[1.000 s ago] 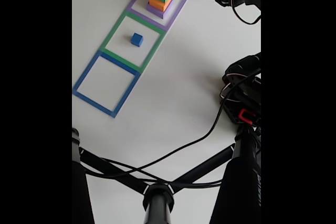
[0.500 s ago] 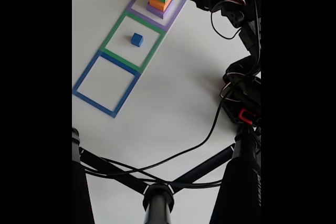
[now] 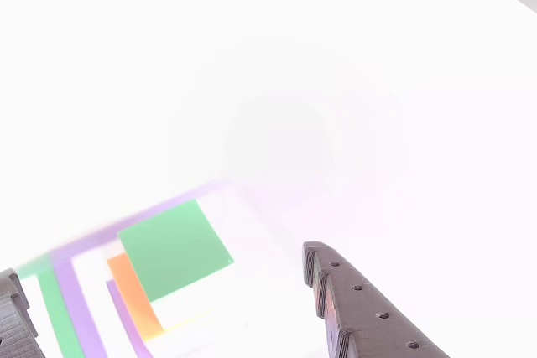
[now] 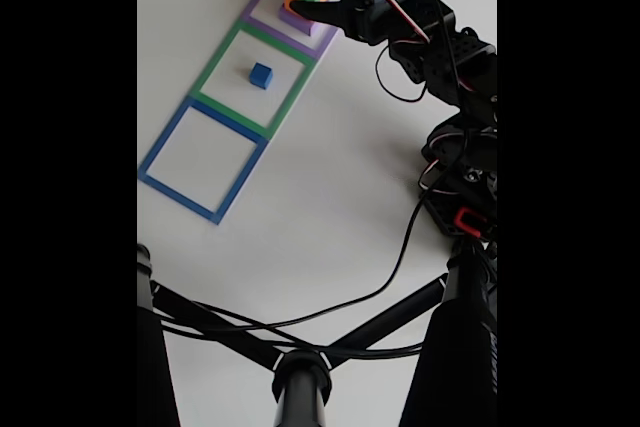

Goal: Tower of hanoi

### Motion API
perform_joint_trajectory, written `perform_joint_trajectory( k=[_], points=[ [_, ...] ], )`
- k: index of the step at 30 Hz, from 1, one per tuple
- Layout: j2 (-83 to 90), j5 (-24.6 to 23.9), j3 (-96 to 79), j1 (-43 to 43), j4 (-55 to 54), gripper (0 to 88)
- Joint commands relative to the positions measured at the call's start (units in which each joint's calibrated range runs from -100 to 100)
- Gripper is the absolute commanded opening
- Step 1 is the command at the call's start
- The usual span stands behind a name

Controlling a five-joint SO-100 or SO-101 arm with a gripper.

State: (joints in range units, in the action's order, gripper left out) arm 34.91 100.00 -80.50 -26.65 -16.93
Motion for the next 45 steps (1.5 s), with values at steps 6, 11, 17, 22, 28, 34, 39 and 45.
perform_joint_trajectory(
  k=[6,11,17,22,28,34,39,45],
  points=[
    [-10.57,0.00,-0.40,0.86,-16.26,40.9],
    [-16.30,0.00,-0.13,0.57,-22.09,41.0],
    [-22.03,0.00,0.50,0.66,-27.44,40.8],
    [-26.88,0.00,2.50,0.76,-31.08,40.4],
    [-30.67,0.00,5.69,1.14,-32.30,40.1],
    [-33.58,0.00,7.05,2.01,-33.92,39.7],
    [-35.19,0.00,7.69,3.35,-34.73,39.4],
    [-35.92,0.00,7.87,4.21,-35.13,38.1]
  ],
)
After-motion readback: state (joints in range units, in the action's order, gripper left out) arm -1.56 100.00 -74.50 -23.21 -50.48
